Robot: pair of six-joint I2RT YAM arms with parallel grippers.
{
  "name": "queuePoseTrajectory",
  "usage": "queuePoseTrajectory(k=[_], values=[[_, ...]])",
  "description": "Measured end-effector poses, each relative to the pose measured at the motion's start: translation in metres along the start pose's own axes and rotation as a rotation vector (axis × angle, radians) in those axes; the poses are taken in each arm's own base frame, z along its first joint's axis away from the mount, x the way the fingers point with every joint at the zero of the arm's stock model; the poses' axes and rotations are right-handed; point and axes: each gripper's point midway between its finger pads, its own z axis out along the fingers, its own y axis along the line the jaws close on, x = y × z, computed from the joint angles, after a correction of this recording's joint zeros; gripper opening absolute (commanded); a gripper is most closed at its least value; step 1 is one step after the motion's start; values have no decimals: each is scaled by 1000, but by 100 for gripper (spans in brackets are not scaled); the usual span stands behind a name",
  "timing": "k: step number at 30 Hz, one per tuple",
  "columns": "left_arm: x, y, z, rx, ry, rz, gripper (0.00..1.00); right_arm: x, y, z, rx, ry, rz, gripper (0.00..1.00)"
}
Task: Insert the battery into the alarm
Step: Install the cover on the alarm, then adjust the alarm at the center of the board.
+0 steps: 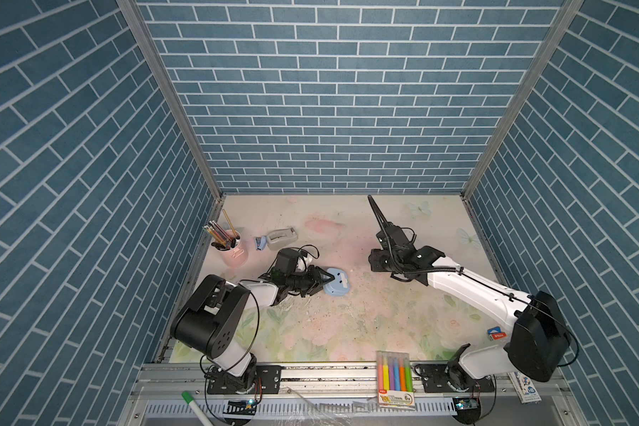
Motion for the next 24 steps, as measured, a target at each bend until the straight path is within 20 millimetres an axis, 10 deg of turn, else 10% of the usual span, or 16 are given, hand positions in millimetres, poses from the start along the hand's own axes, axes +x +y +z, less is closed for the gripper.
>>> queuePoseTrajectory(k=[7, 24], values=[[-17, -13, -8, 47, -65, -144, 0, 19, -14, -3, 17, -17, -76, 41], [-13, 10, -12, 95, -86, -451, 0, 65, 100, -10, -220, 26, -625, 72]])
